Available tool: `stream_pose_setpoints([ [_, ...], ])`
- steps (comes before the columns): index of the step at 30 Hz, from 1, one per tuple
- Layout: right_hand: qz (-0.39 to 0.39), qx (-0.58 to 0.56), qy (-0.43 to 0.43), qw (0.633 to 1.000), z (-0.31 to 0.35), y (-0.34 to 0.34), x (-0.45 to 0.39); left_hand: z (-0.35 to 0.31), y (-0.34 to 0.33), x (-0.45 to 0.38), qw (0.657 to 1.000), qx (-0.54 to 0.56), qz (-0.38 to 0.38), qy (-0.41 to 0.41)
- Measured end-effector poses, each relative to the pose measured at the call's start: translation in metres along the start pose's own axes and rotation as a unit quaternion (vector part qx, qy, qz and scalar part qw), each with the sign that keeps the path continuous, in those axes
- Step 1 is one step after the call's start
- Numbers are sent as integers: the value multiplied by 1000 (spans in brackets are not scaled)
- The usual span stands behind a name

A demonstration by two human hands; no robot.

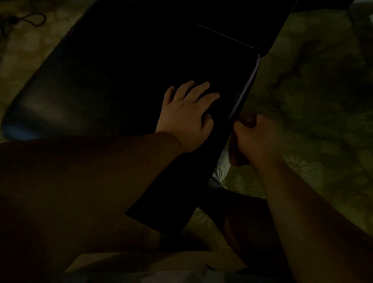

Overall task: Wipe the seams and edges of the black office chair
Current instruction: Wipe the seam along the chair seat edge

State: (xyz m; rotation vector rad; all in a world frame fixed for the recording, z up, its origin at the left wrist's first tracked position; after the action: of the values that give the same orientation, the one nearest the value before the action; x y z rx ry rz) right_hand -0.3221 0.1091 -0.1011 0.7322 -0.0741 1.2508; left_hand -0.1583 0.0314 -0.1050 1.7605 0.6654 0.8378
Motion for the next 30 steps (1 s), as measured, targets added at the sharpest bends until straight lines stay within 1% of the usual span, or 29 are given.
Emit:
stream_pose_setpoints([
  [2,5,-13,-5,1000,-1,0,0,0,1,1,1000,-2,1,-1],
  [4,43,-46,24,998,5,-1,0,2,2,0,1000,1,1,-2],
  [6,63,-34,27,997,9,-3,0,3,2,0,1000,1,-3,-2],
  [9,16,24,-11,1000,2,-1,-3,2,-1,1,1000,-2,-3,-2],
  [10,9,21,-19,1000,0,1,-3,2,-1,1,1000,-3,-4,-1],
  [12,21,-9,-9,1000,3,3,-1,2,0,2,1000,2,-4,-3],
  [15,71,-57,33,995,13,0,1,1,2,2,1000,4,6,-3],
  [16,70,-50,32,996,13,-1,1,1,2,2,1000,3,9,-3],
  [18,33,-12,6,999,9,0,-1,2,2,3,1000,4,8,-4],
  [20,13,-12,-11,1000,3,3,-4,3,2,3,1000,2,5,-5],
  [23,43,-28,13,999,8,6,-4,3,2,3,1000,1,7,-7],
  [25,64,-13,28,997,11,4,-3,2,3,2,1000,3,9,-6],
  [28,34,1,3,999,4,4,-6,3,2,3,1000,4,7,-5],
  [30,31,-14,-1,999,2,5,-7,3,2,4,1000,3,6,-6],
])
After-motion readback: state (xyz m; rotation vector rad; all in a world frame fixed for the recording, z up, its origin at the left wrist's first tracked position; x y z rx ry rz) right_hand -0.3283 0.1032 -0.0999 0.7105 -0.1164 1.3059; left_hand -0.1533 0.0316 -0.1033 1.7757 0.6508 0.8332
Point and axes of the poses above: each hand's wrist, its own x-axis away from the middle knuckle, its own y-axis out of the back of the hand, z = x × y, the point moved 1 cm from there along -x, towards the middle knuckle, and after that the axes turned 14 degrees about z, right-handed, at the moved point
